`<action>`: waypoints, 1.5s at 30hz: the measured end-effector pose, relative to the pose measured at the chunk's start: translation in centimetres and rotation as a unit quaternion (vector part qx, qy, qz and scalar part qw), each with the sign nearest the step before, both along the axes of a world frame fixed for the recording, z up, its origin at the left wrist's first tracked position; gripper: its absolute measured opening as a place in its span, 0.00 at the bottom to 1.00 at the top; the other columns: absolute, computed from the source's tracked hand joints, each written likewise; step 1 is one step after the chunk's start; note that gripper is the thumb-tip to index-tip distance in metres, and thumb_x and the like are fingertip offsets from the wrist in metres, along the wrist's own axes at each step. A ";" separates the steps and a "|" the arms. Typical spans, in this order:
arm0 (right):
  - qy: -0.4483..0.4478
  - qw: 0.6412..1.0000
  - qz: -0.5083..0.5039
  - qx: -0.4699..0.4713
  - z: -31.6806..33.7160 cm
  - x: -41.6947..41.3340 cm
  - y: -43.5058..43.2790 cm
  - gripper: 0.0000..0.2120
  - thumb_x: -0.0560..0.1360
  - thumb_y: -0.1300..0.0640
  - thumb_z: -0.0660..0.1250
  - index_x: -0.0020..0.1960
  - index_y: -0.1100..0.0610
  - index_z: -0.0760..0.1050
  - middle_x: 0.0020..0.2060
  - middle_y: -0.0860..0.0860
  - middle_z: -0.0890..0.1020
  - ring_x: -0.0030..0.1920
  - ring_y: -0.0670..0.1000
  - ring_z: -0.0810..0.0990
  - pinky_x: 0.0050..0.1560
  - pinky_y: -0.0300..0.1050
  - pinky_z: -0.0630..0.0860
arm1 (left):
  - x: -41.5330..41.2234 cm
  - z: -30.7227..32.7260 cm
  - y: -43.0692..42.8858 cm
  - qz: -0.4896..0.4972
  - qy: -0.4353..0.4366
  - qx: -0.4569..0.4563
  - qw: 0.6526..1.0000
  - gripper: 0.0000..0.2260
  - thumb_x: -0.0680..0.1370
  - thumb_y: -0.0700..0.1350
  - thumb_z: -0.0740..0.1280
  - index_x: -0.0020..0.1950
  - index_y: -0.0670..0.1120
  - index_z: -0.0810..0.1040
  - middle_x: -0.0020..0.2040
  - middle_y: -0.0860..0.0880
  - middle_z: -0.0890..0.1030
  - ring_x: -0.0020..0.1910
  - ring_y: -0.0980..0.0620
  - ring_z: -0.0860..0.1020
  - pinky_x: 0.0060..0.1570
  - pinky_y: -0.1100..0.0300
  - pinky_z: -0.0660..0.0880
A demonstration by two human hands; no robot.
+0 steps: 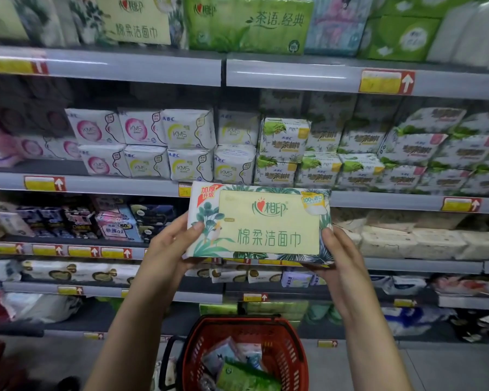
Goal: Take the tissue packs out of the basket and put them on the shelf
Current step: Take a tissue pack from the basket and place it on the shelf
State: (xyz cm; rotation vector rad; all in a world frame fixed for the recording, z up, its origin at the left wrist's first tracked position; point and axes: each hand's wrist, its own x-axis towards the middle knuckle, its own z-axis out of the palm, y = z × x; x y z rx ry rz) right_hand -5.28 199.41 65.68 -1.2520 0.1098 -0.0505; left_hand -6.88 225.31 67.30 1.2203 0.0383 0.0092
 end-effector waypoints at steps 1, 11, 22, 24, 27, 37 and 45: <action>-0.004 1.000 0.002 0.002 0.1 0.0 -0.1 0.44 0.43 0.32 0.79 0.56 0.48 0.77 0.53 0.46 0.84 0.57 0.48 0.80 0.54 0.54 0.78 | 0.0 0.0 0.0 0.003 -0.005 0.001 1.000 0.39 0.53 0.62 0.80 0.60 0.48 0.79 0.55 0.45 0.83 0.50 0.49 0.83 0.41 0.58 0.80; -0.028 0.999 0.030 -0.004 1.3 0.3 -1.7 0.41 0.43 0.32 0.79 0.52 0.48 0.79 0.49 0.48 0.85 0.50 0.48 0.83 0.42 0.44 0.79 | -0.9 1.1 -1.5 0.029 -0.028 0.023 0.999 0.17 0.71 0.48 0.69 0.59 0.48 0.78 0.52 0.48 0.84 0.49 0.51 0.83 0.40 0.60 0.79; -0.068 0.995 0.070 -0.007 3.4 1.7 -0.4 0.35 0.44 0.31 0.78 0.48 0.44 0.82 0.50 0.46 0.85 0.51 0.47 0.83 0.46 0.46 0.81 | -1.0 2.1 -0.5 0.101 -0.050 0.013 0.993 0.20 0.71 0.46 0.72 0.61 0.44 0.74 0.53 0.47 0.84 0.47 0.51 0.83 0.41 0.59 0.80; -0.062 0.996 0.067 -0.001 3.8 2.1 0.5 0.39 0.43 0.32 0.79 0.50 0.46 0.80 0.51 0.46 0.84 0.53 0.47 0.82 0.48 0.48 0.80 | -0.7 2.6 0.4 0.106 -0.064 0.018 0.992 0.21 0.71 0.49 0.73 0.61 0.45 0.74 0.54 0.47 0.83 0.47 0.52 0.83 0.41 0.59 0.80; -0.055 0.997 0.060 0.005 4.2 2.9 2.2 0.45 0.43 0.33 0.80 0.57 0.48 0.78 0.56 0.47 0.83 0.58 0.49 0.80 0.51 0.47 0.77 | -0.1 3.3 2.0 0.112 -0.078 0.020 0.990 0.28 0.65 0.55 0.76 0.60 0.45 0.75 0.52 0.49 0.84 0.46 0.54 0.83 0.39 0.61 0.79; -0.080 0.995 0.043 0.033 6.3 6.1 11.3 0.38 0.38 0.33 0.80 0.47 0.43 0.79 0.49 0.42 0.85 0.53 0.44 0.81 0.55 0.49 0.75 | 3.4 5.7 10.5 0.129 -0.111 0.036 0.985 0.14 0.71 0.49 0.71 0.55 0.47 0.76 0.49 0.51 0.84 0.45 0.55 0.82 0.42 0.59 0.77; -0.137 0.989 0.051 0.032 8.3 8.5 18.4 0.38 0.42 0.33 0.80 0.50 0.43 0.79 0.54 0.45 0.83 0.54 0.48 0.82 0.46 0.46 0.81 | 6.2 7.7 17.0 0.168 -0.153 0.026 0.973 0.18 0.71 0.50 0.72 0.58 0.45 0.75 0.56 0.45 0.81 0.49 0.52 0.81 0.44 0.59 0.79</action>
